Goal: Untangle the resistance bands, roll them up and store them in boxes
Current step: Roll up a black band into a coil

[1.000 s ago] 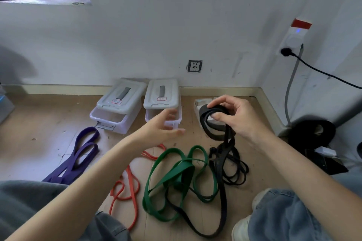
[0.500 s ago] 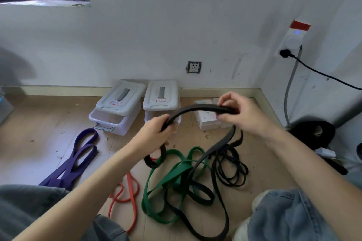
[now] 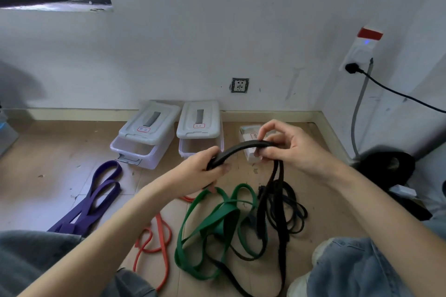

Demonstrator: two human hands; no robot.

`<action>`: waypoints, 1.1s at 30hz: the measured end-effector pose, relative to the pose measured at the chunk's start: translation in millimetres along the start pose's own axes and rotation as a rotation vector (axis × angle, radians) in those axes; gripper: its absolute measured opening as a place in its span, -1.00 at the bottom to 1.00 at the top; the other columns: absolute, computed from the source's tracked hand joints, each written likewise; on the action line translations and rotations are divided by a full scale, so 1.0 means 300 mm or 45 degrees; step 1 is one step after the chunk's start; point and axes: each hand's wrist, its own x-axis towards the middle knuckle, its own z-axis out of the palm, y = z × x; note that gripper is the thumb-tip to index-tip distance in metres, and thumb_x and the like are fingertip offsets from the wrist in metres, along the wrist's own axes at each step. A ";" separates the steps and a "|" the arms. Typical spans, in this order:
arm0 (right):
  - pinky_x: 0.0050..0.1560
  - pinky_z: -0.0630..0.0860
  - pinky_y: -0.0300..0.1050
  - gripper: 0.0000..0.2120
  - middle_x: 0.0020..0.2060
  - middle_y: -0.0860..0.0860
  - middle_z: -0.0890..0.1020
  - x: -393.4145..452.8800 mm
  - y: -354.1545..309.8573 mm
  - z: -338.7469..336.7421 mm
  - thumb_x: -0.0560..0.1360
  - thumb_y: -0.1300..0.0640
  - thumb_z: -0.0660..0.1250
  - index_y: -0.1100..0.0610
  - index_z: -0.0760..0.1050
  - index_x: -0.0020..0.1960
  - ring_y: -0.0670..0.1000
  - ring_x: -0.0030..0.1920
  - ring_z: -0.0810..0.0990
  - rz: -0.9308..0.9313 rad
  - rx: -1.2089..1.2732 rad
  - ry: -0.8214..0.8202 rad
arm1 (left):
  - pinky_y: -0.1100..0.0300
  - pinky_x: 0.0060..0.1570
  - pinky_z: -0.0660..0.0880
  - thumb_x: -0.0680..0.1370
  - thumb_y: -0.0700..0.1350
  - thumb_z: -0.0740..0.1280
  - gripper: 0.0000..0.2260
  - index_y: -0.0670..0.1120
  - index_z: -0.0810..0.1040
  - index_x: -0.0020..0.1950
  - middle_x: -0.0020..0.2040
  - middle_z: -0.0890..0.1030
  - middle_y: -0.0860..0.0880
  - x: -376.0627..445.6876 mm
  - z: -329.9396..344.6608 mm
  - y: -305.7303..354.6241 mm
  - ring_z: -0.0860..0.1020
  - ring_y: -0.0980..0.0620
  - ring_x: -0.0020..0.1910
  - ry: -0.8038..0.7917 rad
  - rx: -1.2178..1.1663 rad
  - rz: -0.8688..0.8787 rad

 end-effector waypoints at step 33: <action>-0.17 0.53 -0.10 -0.92 -0.19 -0.07 0.58 -0.032 -0.004 0.091 0.48 0.13 0.38 0.11 0.55 -0.04 -0.14 -0.24 0.55 -0.396 -0.572 0.136 | -0.01 -0.02 0.38 0.27 0.11 0.48 -0.59 -0.09 0.66 0.03 -0.08 0.58 -0.20 -0.021 0.005 0.040 0.45 -0.12 -0.12 -0.176 -0.708 -0.157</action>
